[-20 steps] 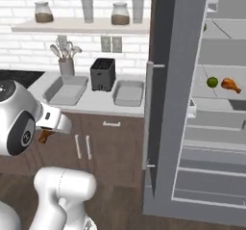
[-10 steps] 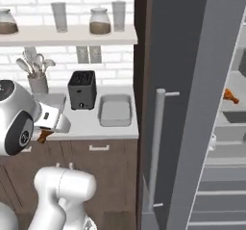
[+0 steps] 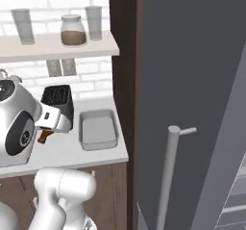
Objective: Place one lime and one chicken drumstick in each tupperware on the nearby counter, to pack two identical lunches.
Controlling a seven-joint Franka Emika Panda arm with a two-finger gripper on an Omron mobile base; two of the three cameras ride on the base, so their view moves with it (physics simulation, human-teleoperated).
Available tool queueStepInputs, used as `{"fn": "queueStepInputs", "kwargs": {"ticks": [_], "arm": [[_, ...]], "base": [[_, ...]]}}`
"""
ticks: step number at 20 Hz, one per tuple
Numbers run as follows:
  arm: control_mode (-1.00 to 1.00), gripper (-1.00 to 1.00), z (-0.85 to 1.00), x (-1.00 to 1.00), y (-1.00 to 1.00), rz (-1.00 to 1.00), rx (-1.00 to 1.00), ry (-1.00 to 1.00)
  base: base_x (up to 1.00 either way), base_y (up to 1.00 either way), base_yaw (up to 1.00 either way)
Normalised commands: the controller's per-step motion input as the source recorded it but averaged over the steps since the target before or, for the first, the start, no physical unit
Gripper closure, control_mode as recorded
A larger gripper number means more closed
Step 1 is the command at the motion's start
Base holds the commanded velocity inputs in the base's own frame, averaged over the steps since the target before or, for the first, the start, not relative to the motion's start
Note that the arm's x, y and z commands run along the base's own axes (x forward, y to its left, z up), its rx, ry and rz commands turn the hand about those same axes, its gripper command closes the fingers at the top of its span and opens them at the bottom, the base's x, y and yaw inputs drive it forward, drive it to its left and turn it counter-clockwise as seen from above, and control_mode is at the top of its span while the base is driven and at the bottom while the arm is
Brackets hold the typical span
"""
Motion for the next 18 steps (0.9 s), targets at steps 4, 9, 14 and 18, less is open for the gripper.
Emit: {"fn": "queueStepInputs", "kwargs": {"ticks": [4,9,14,18], "arm": [[1.00,1.00,0.00,0.00,0.00,0.00,0.00,0.00],[-1.00,1.00,-0.59,0.42,-0.12,-0.28,0.02,0.17],[-1.00,1.00,-0.72,0.75,-0.04,-0.23,0.01,0.09],[-1.00,1.00,-0.65,1.00,0.00,-0.06,0.00,0.20]], "base": [[0.47,-0.09,-0.26],[0.00,0.00,0.00],[0.00,0.00,0.00],[0.00,0.00,0.00]]}}
